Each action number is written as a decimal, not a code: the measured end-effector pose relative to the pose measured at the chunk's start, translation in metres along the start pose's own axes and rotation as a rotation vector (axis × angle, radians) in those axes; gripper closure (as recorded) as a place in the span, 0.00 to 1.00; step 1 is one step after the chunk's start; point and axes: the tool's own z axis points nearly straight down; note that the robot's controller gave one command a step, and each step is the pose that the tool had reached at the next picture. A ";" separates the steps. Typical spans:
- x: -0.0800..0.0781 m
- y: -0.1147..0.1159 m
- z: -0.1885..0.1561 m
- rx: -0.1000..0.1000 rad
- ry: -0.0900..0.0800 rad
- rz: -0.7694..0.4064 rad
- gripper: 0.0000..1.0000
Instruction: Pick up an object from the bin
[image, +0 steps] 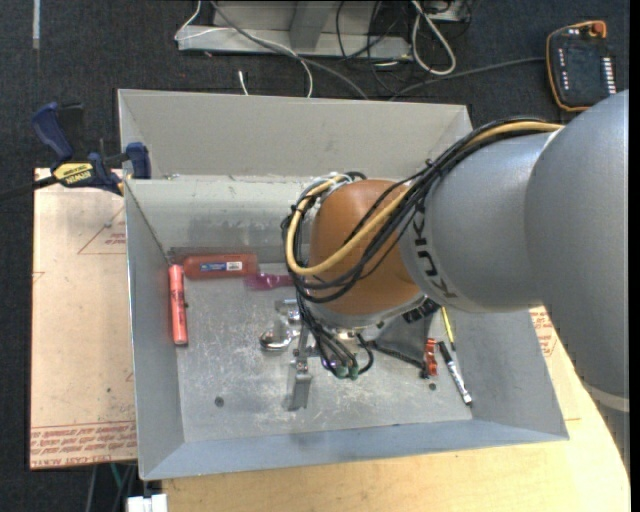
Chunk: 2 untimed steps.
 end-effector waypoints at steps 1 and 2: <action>-0.002 -0.001 -0.004 -0.001 -0.007 0.004 0.00; -0.054 -0.040 0.058 -0.003 -0.011 0.053 0.00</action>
Offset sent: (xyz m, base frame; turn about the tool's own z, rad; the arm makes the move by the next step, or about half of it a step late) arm 0.0521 -0.0406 -0.0599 0.0514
